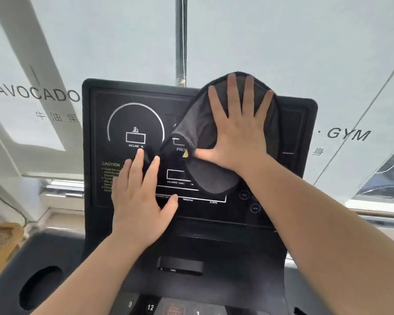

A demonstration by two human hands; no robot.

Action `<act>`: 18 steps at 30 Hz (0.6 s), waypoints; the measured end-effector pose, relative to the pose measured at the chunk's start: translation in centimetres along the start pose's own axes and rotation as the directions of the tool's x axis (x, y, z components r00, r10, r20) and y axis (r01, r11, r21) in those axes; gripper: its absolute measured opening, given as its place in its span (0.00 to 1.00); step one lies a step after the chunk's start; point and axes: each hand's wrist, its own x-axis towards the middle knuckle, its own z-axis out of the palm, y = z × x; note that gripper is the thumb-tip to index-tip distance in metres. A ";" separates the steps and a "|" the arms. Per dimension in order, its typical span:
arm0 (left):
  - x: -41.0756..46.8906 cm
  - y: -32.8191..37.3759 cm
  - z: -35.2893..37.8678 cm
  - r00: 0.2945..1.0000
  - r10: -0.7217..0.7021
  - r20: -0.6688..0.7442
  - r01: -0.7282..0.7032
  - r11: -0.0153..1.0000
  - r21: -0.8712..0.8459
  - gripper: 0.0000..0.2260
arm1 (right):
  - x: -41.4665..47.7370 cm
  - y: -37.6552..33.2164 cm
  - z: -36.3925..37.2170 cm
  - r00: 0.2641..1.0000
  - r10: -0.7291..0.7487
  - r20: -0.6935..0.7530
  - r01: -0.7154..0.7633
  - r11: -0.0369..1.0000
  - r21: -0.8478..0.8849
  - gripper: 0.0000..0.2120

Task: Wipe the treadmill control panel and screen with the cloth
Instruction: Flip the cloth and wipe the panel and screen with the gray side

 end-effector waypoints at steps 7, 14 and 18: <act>1.6 1.1 0.2 0.996 0.018 -0.089 -0.024 0.998 -0.059 0.36 | -8.4 1.2 3.2 0.940 -0.337 0.046 0.337 0.941 0.020 0.58; 1.1 2.0 0.9 0.998 0.064 -0.028 -0.065 0.997 -0.037 0.36 | -9.7 8.1 2.2 0.929 -0.367 0.045 0.364 0.929 0.071 0.46; 1.5 2.1 0.8 0.999 0.051 -0.019 -0.051 0.998 -0.039 0.35 | -4.8 6.0 0.9 1.000 0.022 -0.001 -0.022 0.998 0.054 0.52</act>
